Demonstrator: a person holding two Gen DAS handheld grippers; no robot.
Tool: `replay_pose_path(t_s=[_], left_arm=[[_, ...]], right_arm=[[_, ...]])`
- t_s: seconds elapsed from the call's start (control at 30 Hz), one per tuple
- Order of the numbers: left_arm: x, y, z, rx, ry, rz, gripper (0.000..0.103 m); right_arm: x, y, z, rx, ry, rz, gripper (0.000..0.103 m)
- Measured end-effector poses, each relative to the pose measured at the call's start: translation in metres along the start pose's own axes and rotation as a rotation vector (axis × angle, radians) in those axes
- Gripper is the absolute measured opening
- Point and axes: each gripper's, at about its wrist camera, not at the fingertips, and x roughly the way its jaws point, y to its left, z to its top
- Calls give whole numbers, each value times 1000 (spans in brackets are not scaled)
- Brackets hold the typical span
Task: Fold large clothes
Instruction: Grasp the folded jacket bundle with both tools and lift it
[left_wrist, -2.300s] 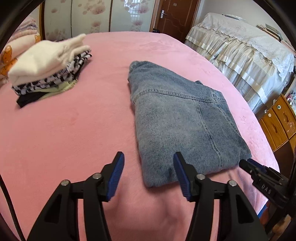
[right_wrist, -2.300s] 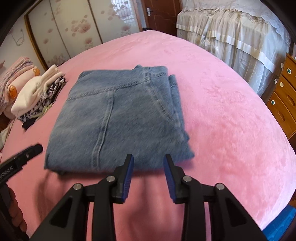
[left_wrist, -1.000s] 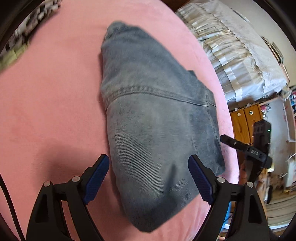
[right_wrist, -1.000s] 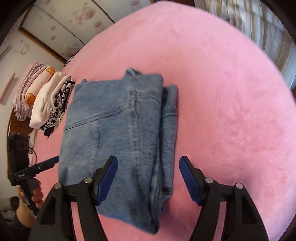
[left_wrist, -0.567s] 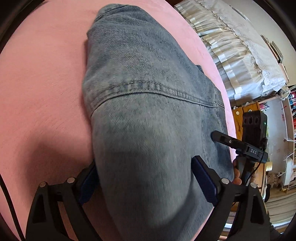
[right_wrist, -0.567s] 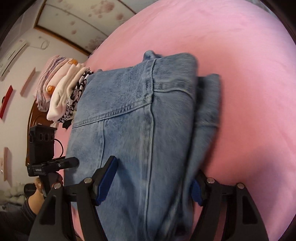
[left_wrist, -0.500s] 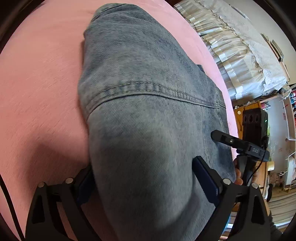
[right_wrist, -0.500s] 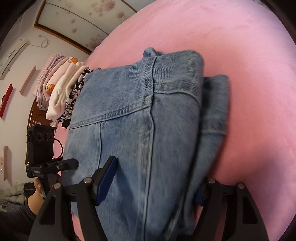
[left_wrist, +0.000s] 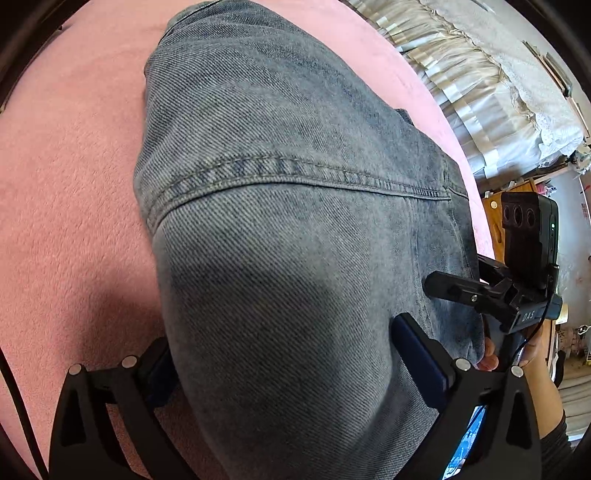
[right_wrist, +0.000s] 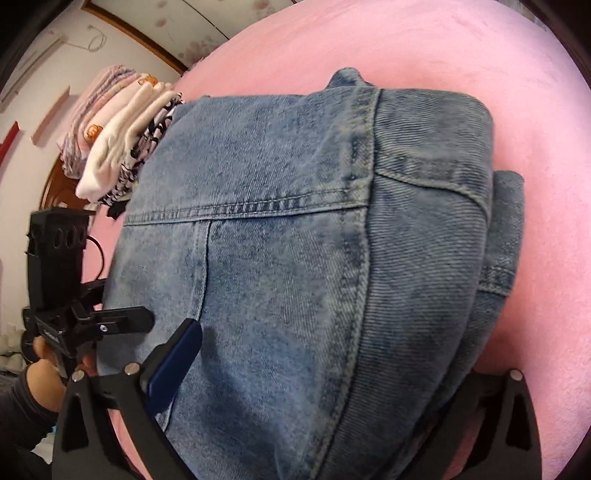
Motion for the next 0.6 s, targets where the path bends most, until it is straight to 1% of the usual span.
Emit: replay_pose_path(t_s=[0.1, 0.13, 0.17, 0.27, 0.33, 0.37, 0.4, 0.43, 0.47, 0.53, 0.6], left_arm=[[-2, 4, -2, -7, -5, 1, 102], [-2, 4, -2, -7, -6, 6, 102], [-2, 5, -2, -12, -10, 12, 102], [-4, 6, -3, -28, -27, 43, 96], [-6, 6, -4, -33, -38, 63, 86], [-7, 4, -5, -34, -43, 75, 83], [-10, 2, -6, -27, -49, 88, 77], [-13, -1, -6, -14, -56, 102, 70], [-16, -6, -7, -3, -63, 114, 68], [-24, -13, -8, 15, -80, 138, 57], [-34, -19, -10, 26, -99, 152, 51]], right_arm=[[0, 2, 0, 8, -8, -10, 102], [-2, 1, 0, 13, -12, -13, 101], [-2, 1, 0, 20, -16, -32, 99], [-7, -3, -1, 44, -15, -53, 87], [-11, -7, 0, 79, -17, -48, 72], [-14, -8, -1, 90, -20, -45, 66], [-18, -8, -3, 88, -23, -49, 52], [-22, -5, -3, 81, -31, -65, 40], [-26, -1, -4, 77, -44, -80, 36], [-34, 11, -6, 60, -67, -121, 24], [-41, 28, -8, 33, -95, -166, 21]])
